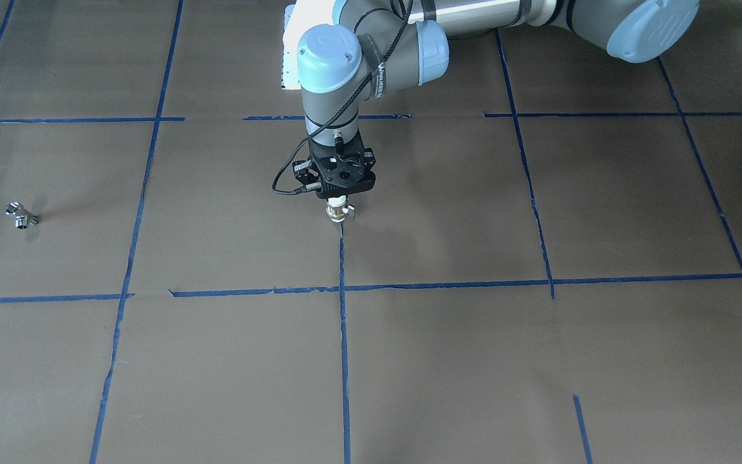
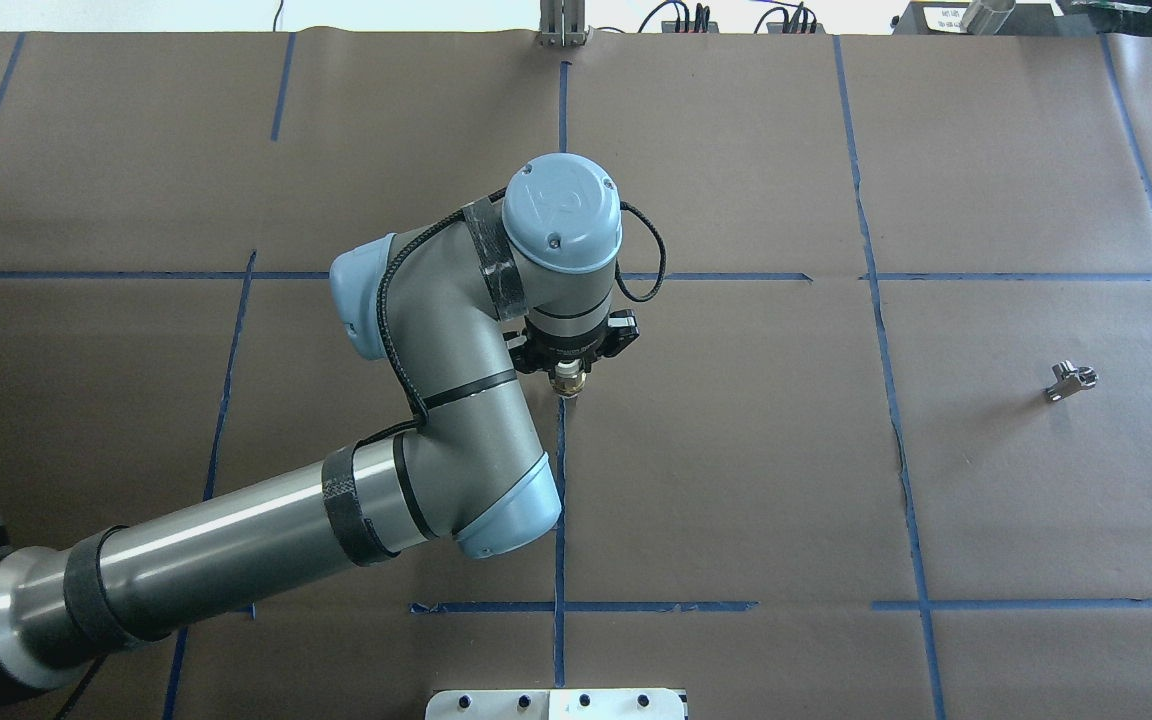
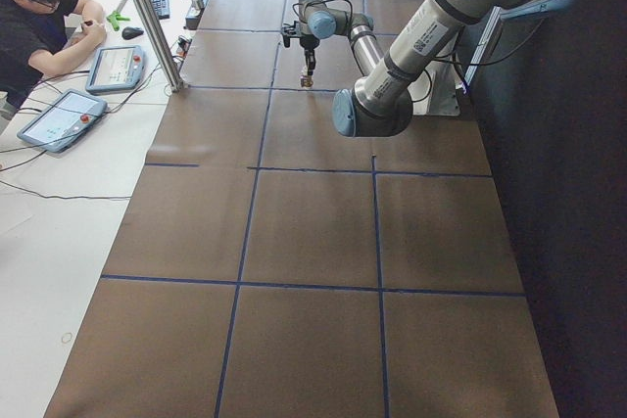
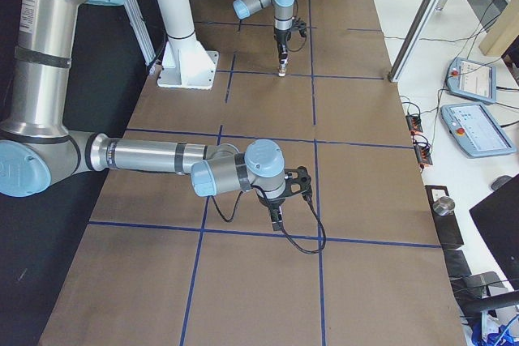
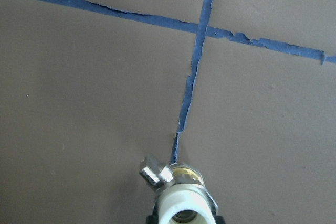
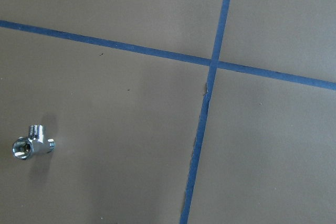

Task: Assemble PPR valve and pipe with both arms
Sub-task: 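Carry the white pipe with the left gripper to the table center, then release the pipe upright and withdraw the left gripper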

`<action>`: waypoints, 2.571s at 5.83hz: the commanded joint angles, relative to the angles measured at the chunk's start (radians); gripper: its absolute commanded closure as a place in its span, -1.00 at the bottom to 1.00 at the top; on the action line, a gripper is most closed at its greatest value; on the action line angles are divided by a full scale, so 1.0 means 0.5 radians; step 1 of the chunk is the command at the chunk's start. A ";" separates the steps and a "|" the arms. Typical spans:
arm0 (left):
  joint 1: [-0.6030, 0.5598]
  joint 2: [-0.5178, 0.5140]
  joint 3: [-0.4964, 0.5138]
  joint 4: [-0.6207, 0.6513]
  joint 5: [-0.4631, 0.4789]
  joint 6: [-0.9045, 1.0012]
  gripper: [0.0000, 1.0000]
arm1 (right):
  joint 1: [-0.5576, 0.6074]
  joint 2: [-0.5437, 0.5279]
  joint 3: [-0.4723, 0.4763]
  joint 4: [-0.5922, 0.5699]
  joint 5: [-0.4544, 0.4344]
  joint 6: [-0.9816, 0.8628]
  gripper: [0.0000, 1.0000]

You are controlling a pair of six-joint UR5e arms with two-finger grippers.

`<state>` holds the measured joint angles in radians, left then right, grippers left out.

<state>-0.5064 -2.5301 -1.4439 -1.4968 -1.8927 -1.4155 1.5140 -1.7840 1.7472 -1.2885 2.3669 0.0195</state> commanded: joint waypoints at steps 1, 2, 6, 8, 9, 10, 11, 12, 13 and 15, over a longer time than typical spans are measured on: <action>0.006 0.001 0.004 -0.001 0.000 -0.001 0.59 | 0.000 0.000 -0.003 0.000 0.000 -0.002 -1.00; 0.006 0.031 0.001 -0.010 0.003 -0.004 0.01 | 0.000 0.000 0.000 0.000 0.000 -0.002 -1.00; -0.021 0.062 -0.213 0.045 -0.007 -0.016 -1.00 | 0.000 0.003 0.000 0.000 0.000 -0.002 -1.00; -0.146 0.535 -0.702 0.070 -0.025 0.465 -1.00 | 0.000 0.006 -0.003 0.000 -0.003 -0.005 -1.00; -0.369 0.787 -0.887 0.091 -0.213 0.964 -1.00 | 0.000 0.015 0.000 0.000 0.000 -0.002 -1.00; -0.629 1.020 -0.965 0.125 -0.373 1.424 -1.00 | 0.000 0.021 0.015 0.000 0.000 0.004 -1.00; -1.008 1.278 -0.944 0.131 -0.560 2.140 -1.00 | 0.000 0.097 0.003 -0.012 0.000 0.034 -1.00; -1.413 1.554 -0.871 0.107 -0.720 2.648 -1.00 | 0.000 0.122 0.003 -0.024 0.003 0.038 -1.00; -1.699 1.742 -0.728 0.088 -0.764 2.938 -1.00 | -0.003 0.144 0.003 -0.028 0.024 0.104 -1.00; -2.194 2.058 -0.527 0.055 -0.984 3.348 -1.00 | -0.158 0.236 0.064 -0.025 0.031 0.413 -1.00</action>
<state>-1.4877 -1.5864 -1.7451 -1.4604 -2.3211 0.1584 1.4770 -1.6888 1.7643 -1.3010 2.3815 0.1458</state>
